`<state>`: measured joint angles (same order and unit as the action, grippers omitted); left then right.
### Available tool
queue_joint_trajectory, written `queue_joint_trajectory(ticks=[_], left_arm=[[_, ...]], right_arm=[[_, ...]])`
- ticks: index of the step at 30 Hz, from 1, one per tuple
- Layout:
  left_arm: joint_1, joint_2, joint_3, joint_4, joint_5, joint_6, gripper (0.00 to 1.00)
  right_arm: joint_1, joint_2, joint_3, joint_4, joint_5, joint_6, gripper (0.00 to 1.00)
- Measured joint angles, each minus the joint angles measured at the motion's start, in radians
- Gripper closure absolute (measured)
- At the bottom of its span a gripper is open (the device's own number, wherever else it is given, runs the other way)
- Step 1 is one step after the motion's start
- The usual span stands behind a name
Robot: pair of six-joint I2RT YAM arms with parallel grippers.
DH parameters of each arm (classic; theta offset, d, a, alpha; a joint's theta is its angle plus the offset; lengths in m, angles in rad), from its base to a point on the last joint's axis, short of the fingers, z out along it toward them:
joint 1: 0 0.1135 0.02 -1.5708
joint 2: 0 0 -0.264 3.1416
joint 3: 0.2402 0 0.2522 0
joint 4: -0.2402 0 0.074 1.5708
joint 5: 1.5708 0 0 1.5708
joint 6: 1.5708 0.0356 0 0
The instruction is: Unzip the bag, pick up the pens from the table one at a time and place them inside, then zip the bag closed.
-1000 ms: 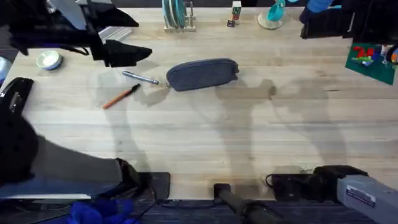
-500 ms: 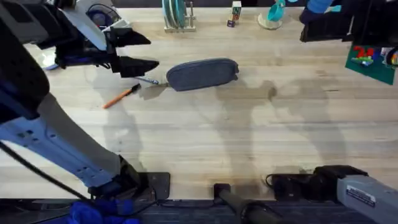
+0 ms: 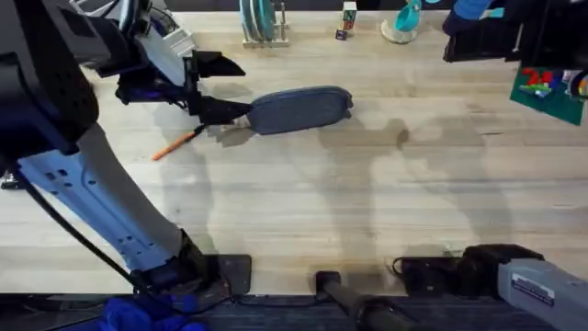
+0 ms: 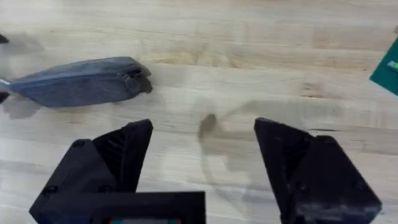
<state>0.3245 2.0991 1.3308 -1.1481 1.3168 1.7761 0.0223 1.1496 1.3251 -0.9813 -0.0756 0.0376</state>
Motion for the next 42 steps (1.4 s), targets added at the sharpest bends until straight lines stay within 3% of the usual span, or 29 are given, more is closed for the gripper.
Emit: queue_joint_trajectory(ticks=[6,14,18,21,23,42], left_arm=[[-0.044,0.000,0.000,0.000,-0.036,0.013,0.023],[-0.099,0.000,0.000,0.008,-0.108,0.021,0.154],[-0.098,0.000,0.000,0.019,-0.133,0.022,0.365],[-0.098,0.000,0.000,0.026,-0.145,0.023,0.837],[-0.100,0.000,0.001,0.030,-0.147,0.025,0.948],[-0.100,0.000,0.001,0.041,-0.149,0.025,0.956]], right_arm=[[0.000,0.000,0.000,0.000,0.000,0.000,0.005],[0.000,0.000,0.000,0.000,0.000,0.000,0.006],[0.000,0.000,0.000,0.000,0.000,0.000,0.006],[0.000,0.000,0.000,0.000,0.000,0.000,0.006],[0.000,0.000,0.000,0.000,0.000,0.000,0.005],[0.000,0.000,0.000,0.000,0.000,0.000,0.005]])
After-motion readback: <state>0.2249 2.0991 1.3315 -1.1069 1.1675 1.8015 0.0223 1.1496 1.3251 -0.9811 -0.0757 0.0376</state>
